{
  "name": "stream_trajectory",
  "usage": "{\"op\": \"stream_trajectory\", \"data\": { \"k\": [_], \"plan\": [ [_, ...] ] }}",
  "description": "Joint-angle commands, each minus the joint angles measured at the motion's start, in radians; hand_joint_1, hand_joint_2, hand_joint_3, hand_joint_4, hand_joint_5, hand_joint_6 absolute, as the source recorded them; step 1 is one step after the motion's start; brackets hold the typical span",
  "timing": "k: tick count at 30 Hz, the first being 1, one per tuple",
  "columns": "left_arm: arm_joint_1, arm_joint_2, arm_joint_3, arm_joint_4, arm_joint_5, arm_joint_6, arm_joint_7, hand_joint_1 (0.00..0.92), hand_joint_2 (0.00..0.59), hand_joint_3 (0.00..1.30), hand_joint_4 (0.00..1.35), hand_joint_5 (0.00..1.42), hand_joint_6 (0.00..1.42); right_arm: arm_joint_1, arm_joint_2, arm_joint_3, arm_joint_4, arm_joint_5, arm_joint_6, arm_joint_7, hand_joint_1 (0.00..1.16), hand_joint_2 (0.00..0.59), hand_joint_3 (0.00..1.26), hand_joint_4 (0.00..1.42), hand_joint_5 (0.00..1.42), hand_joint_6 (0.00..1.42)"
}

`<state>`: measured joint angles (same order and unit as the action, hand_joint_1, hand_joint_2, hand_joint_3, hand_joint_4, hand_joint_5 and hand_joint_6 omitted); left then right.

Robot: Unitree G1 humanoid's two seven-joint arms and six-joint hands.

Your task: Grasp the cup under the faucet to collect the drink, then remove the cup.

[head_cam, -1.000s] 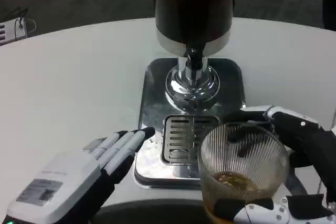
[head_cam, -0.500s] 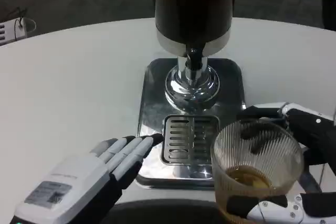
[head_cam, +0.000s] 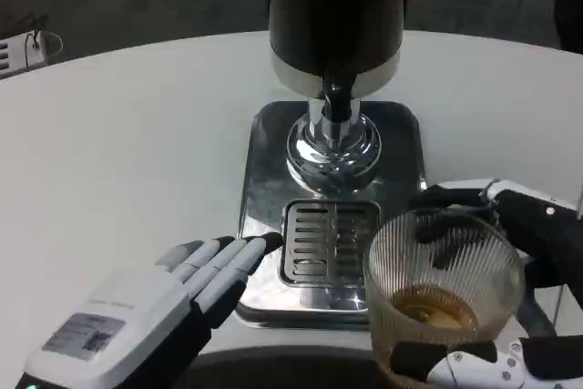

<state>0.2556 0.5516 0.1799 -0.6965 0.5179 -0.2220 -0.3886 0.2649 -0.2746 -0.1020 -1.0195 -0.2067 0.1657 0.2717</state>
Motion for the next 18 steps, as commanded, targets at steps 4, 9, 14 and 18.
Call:
{"op": "stream_trajectory", "data": {
  "k": [4, 9, 14, 18],
  "plan": [
    [0.017, 0.013, 0.008, -0.002, 0.001, 0.006, -0.016, 0.0, 0.069, 0.0, 0.0, 0.0, 0.0, 0.007, 0.007, 0.008, -0.028, 0.011, -0.02, -0.006, 0.95, 0.231, 1.05, 1.26, 1.42, 1.42],
    [0.018, 0.012, 0.0, -0.006, 0.005, 0.013, -0.023, 0.0, 0.069, 0.0, 0.0, 0.0, 0.0, 0.011, 0.006, 0.004, -0.028, 0.014, -0.02, -0.006, 0.95, 0.232, 1.04, 1.26, 1.42, 1.42],
    [0.014, 0.011, -0.006, -0.011, 0.009, 0.02, -0.031, 0.0, 0.069, 0.0, 0.0, 0.0, 0.0, 0.016, 0.008, -0.007, -0.025, 0.02, -0.019, -0.008, 0.95, 0.232, 1.05, 1.26, 1.42, 1.42],
    [0.009, 0.011, -0.008, -0.015, 0.011, 0.028, -0.038, 0.0, 0.069, 0.0, 0.0, 0.0, 0.0, 0.02, 0.009, -0.012, -0.023, 0.025, -0.024, -0.007, 0.95, 0.231, 1.05, 1.26, 1.42, 1.42]
  ]
}}
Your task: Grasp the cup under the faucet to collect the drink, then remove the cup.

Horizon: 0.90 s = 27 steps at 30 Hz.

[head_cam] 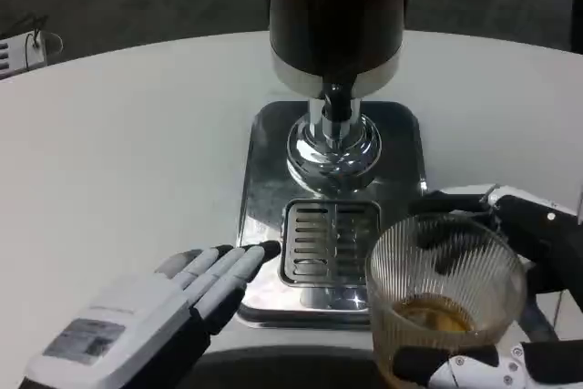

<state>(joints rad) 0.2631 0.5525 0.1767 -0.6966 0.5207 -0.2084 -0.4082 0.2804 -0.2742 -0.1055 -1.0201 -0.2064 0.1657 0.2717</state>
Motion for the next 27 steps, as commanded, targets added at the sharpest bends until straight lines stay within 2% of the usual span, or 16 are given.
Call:
{"op": "stream_trajectory", "data": {
  "k": [1, 19, 27],
  "plan": [
    [0.0, 0.011, -0.005, -0.016, 0.009, 0.016, -0.02, 0.0, 0.069, 0.0, 0.0, 0.0, 0.0, 0.005, 0.008, -0.01, -0.022, 0.026, -0.025, -0.007, 0.94, 0.23, 1.05, 1.26, 1.42, 1.42],
    [-0.015, 0.011, -0.021, -0.021, 0.02, 0.042, -0.035, 0.0, 0.069, 0.0, 0.0, 0.0, 0.0, -0.005, -0.003, -0.042, 0.0, 0.058, -0.034, -0.005, 0.95, 0.231, 1.05, 1.26, 1.42, 1.42],
    [-0.02, 0.014, -0.023, -0.017, 0.022, 0.046, -0.038, 0.0, 0.069, 0.0, 0.0, 0.0, 0.0, -0.011, -0.002, -0.041, 0.009, 0.059, -0.037, -0.005, 0.95, 0.232, 1.05, 1.26, 1.42, 1.42]
  ]
}}
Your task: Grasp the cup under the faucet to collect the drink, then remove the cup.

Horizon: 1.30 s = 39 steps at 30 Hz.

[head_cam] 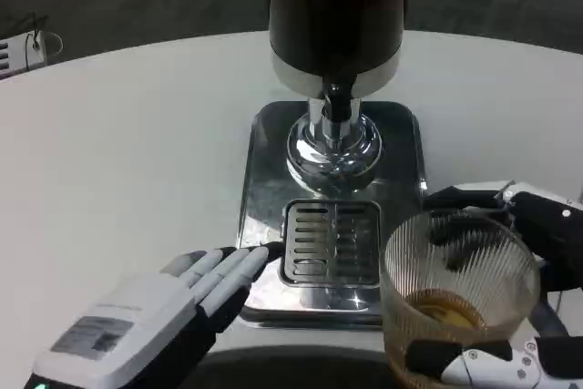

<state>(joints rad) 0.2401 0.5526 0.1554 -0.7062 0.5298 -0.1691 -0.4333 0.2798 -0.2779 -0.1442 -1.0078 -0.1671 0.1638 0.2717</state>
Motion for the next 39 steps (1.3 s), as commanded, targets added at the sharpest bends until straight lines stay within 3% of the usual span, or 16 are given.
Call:
{"op": "stream_trajectory", "data": {
  "k": [1, 27, 39],
  "plan": [
    [0.002, 0.014, -0.002, -0.006, 0.014, 0.007, -0.014, 0.0, 0.069, 0.0, 0.0, 0.0, 0.0, -0.011, 0.001, -0.002, -0.003, 0.019, -0.034, -0.005, 0.95, 0.232, 1.05, 1.26, 1.42, 1.42],
    [0.011, 0.041, 0.015, 0.006, -0.014, -0.001, -0.013, 0.0, 0.068, 0.0, 0.0, 0.0, 0.0, -0.019, 0.006, 0.039, -0.009, -0.012, -0.026, -0.015, 0.94, 0.229, 1.06, 1.27, 1.42, 1.42],
    [0.031, 0.037, 0.023, -0.009, -0.013, 0.001, -0.013, 0.0, 0.068, 0.0, 0.0, 0.0, 0.0, -0.007, 0.01, 0.035, -0.016, -0.011, -0.031, -0.014, 0.93, 0.231, 1.07, 1.28, 1.42, 1.42]
  ]
}}
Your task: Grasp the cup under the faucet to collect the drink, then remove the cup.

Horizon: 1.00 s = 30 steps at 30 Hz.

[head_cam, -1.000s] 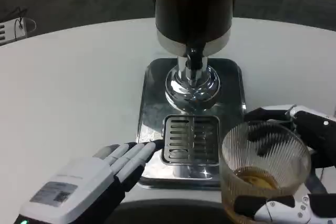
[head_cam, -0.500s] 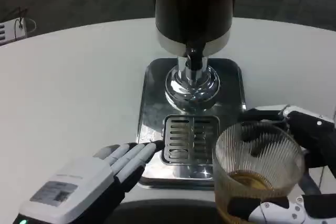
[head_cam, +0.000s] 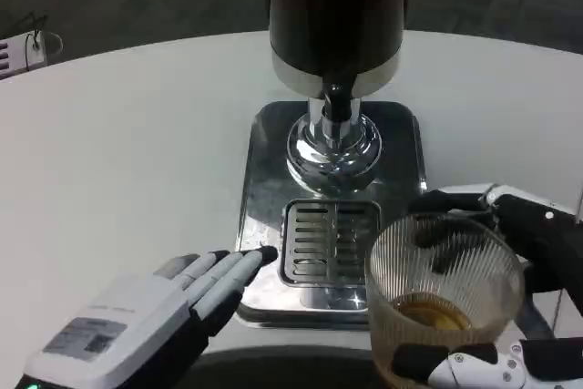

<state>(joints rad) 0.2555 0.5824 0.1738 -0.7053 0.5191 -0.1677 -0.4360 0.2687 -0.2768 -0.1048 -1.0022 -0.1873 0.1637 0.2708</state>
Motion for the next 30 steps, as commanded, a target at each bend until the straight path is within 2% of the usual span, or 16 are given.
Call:
{"op": "stream_trajectory", "data": {
  "k": [1, 30],
  "plan": [
    [0.016, 0.007, 0.004, -0.011, -0.002, 0.0, -0.009, 0.0, 0.068, 0.0, 0.0, 0.0, 0.0, 0.004, 0.009, -0.005, -0.022, 0.01, -0.032, -0.014, 0.93, 0.233, 1.07, 1.28, 1.42, 1.42],
    [0.001, 0.006, -0.001, -0.002, -0.001, 0.005, -0.009, 0.0, 0.068, 0.0, 0.0, 0.0, 0.0, -0.011, 0.011, -0.008, -0.018, 0.009, -0.021, -0.018, 0.93, 0.239, 1.07, 1.28, 1.42, 1.42]
  ]
}}
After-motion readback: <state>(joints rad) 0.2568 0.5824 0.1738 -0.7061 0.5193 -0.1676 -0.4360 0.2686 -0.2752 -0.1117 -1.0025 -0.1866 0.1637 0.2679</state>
